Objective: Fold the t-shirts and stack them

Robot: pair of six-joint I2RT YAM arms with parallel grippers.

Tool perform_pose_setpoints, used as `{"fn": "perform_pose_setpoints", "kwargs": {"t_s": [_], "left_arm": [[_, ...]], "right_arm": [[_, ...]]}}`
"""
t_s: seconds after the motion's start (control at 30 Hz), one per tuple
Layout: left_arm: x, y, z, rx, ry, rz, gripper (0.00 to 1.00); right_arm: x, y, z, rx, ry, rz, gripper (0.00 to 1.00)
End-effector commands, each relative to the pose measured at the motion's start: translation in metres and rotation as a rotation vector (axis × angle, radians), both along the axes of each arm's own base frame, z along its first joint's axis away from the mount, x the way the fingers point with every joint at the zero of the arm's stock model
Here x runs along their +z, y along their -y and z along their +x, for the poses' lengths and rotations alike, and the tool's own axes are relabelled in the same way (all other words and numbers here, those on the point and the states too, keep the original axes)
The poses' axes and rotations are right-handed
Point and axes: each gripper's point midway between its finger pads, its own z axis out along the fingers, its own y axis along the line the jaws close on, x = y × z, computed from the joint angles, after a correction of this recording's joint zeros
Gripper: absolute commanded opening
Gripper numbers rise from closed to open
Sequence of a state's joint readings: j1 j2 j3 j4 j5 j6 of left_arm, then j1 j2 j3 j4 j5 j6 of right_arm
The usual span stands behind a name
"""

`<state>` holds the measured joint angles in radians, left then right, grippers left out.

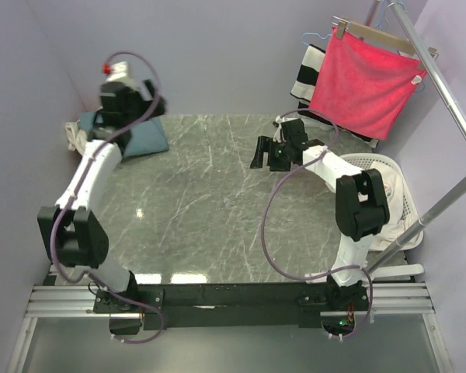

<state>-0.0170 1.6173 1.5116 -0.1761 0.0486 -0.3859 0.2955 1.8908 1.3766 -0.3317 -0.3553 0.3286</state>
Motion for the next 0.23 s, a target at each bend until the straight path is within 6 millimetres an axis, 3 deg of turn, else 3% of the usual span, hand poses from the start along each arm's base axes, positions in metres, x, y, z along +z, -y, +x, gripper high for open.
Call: {"fn": "perform_pose_setpoints", "kwargs": {"t_s": [0.0, 0.07, 0.1, 0.17, 0.2], "left_arm": [[-0.002, 0.07, -0.034, -0.083, 0.014, 0.007, 0.99], [-0.006, 0.078, -0.05, -0.065, 0.01, 0.017, 0.99], [-0.03, 0.087, -0.062, -0.05, -0.023, 0.05, 0.99], [-0.041, 0.091, -0.076, -0.037, -0.016, 0.09, 0.99], [-0.058, 0.1, -0.086, -0.048, -0.051, 0.113, 1.0]], "right_arm": [[0.035, 0.009, 0.001, -0.025, 0.133, -0.028, 0.88], [0.032, 0.018, -0.005, -0.047, 0.144, -0.056, 0.89], [0.041, 0.021, -0.006, -0.06, 0.172, -0.062, 0.89], [0.039, 0.035, -0.011, -0.105, 0.186, -0.113, 0.89], [0.045, 0.041, -0.017, -0.12, 0.216, -0.119, 0.89]]}}
